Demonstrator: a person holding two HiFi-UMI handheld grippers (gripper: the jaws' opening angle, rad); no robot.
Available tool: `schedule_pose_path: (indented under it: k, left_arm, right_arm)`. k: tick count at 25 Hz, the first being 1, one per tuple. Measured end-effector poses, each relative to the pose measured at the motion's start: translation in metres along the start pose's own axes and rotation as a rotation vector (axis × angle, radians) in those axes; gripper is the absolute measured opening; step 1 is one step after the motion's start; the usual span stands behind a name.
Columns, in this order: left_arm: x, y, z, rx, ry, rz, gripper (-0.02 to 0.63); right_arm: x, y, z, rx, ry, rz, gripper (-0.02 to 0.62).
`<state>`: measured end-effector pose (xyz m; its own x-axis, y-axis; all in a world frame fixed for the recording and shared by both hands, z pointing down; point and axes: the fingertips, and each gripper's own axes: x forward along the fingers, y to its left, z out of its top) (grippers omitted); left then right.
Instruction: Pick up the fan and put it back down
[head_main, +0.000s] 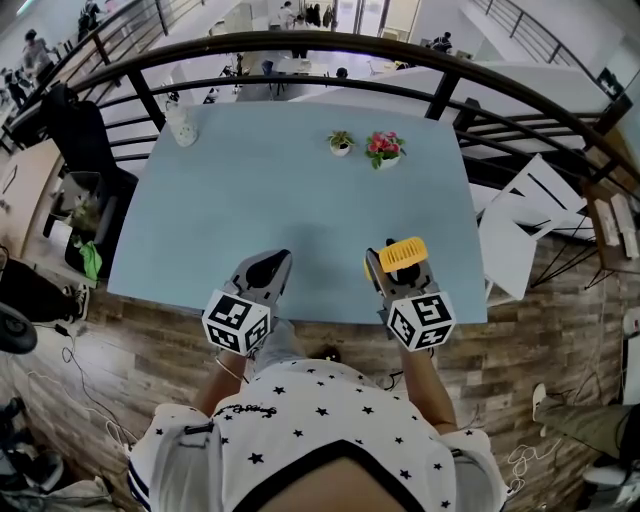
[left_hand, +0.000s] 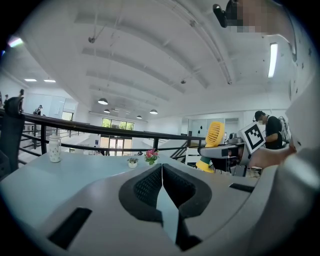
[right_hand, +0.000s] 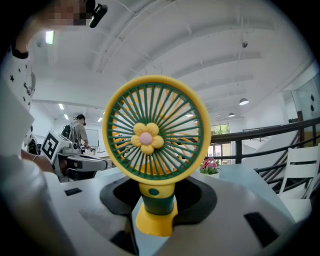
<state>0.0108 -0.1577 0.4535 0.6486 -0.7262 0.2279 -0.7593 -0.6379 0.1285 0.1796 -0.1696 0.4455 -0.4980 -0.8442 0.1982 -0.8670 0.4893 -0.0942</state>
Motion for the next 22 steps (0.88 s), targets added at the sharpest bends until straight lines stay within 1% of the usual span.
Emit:
schedule_pose_path:
  k: [12, 22]
  left_arm:
    - [0.003, 0.007, 0.0, -0.002, 0.004, 0.015, 0.029]
    - [-0.004, 0.021, 0.002, -0.008, 0.003, 0.056, 0.029]
  right_arm:
    - [0.011, -0.004, -0.003, 0.005, 0.005, 0.008, 0.17]
    - [0.027, -0.001, -0.005, 0.005, 0.015, 0.028, 0.17]
